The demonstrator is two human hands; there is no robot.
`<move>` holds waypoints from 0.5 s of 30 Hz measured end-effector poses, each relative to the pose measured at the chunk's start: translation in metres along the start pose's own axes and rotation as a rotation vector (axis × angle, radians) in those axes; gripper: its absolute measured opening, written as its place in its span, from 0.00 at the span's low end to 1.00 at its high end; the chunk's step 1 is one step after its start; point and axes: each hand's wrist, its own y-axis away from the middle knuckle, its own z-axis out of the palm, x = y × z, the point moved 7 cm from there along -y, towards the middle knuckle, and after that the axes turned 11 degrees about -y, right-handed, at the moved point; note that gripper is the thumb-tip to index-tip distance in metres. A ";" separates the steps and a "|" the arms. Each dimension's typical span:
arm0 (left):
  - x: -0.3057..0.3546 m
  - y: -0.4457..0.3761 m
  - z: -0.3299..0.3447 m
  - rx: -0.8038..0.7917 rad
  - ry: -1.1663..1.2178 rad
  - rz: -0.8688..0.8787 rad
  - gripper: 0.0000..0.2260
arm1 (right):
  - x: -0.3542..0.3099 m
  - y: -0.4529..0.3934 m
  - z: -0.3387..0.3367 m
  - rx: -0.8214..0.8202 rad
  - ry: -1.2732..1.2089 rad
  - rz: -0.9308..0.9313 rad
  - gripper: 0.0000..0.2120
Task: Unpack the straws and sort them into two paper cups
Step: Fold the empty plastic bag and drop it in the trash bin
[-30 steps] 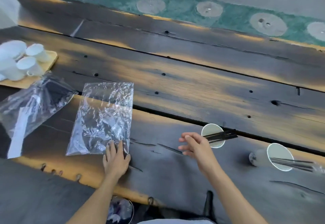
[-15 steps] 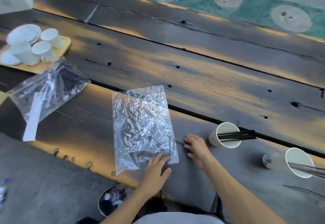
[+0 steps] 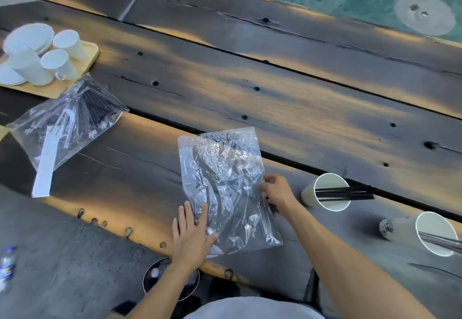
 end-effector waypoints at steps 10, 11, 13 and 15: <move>-0.037 0.009 0.014 0.006 0.024 -0.063 0.47 | 0.021 -0.017 -0.036 0.195 0.226 0.028 0.09; -0.038 0.009 0.014 0.007 0.031 -0.065 0.48 | 0.024 -0.018 -0.035 0.197 0.228 0.032 0.09; -0.035 0.009 0.011 0.015 0.041 -0.058 0.48 | 0.026 -0.019 -0.034 0.205 0.219 0.025 0.07; -0.031 0.008 0.011 0.019 0.027 -0.040 0.48 | 0.020 -0.015 -0.034 0.231 0.211 0.016 0.06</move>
